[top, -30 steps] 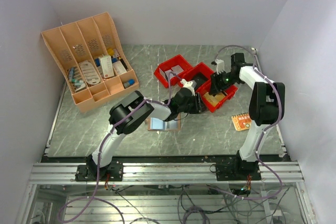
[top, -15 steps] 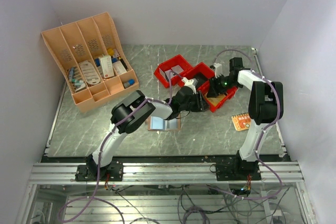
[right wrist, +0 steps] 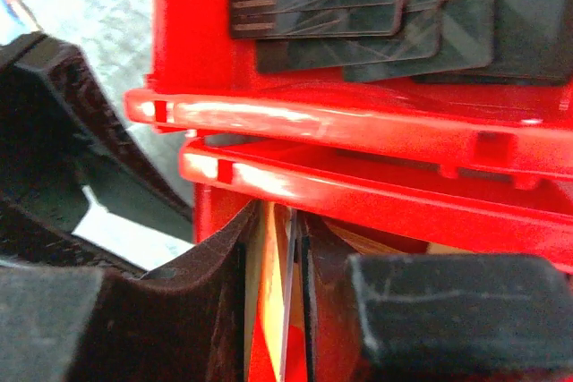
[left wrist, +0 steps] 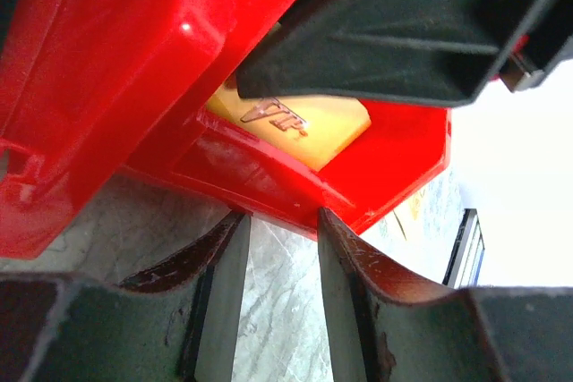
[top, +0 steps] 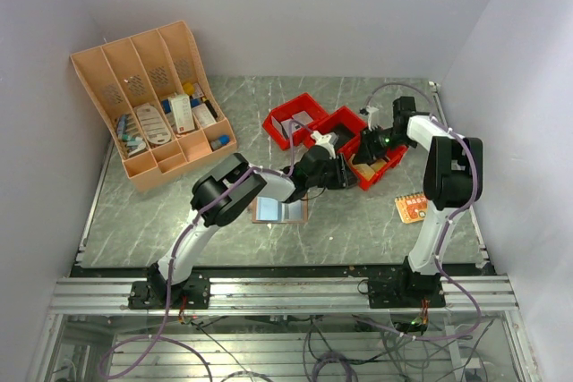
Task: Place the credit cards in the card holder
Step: Adjust the credit card in the storage box.
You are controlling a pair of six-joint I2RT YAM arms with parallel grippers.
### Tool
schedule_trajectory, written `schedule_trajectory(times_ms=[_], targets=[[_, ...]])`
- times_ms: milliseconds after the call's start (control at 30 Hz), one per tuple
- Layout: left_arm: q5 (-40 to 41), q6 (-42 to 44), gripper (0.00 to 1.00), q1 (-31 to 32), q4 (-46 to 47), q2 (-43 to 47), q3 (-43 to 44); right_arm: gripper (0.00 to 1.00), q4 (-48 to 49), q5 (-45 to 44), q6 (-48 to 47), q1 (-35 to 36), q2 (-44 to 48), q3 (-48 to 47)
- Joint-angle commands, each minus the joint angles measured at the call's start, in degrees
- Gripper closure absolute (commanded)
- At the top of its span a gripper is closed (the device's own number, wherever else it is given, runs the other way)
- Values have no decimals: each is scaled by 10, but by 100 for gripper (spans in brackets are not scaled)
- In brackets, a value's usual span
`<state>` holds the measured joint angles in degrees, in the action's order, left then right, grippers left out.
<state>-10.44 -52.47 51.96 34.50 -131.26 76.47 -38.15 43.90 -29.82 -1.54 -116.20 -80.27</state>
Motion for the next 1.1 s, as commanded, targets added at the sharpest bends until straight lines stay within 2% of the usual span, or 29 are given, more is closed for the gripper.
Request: schedule_trajectory(times_ms=[0, 200, 433, 567, 667, 767, 800, 1067], targets=[[6, 10, 54, -10, 2, -10, 16, 79, -75, 61, 4, 4, 2, -16], [4, 9, 54, -11, 6, -11, 15, 82, -106, 53, -11, 5, 2, -11], [3, 10, 54, -12, 7, -11, 14, 82, -62, -38, 11, 21, 16, 5], [2, 10, 54, -11, 10, -10, 12, 84, -58, -51, 9, 35, 0, 0], [2, 11, 54, -11, 9, -8, 11, 85, -57, -49, 7, 42, -17, 1], [3, 13, 54, -12, 10, -5, 8, 98, -68, -35, 1, 43, -26, -5], [3, 14, 54, -12, 11, -3, 6, 100, -76, -29, -2, 40, -25, -9], [21, 30, 53, -13, 34, 61, -56, 100, -136, 66, -9, -37, -9, -91]])
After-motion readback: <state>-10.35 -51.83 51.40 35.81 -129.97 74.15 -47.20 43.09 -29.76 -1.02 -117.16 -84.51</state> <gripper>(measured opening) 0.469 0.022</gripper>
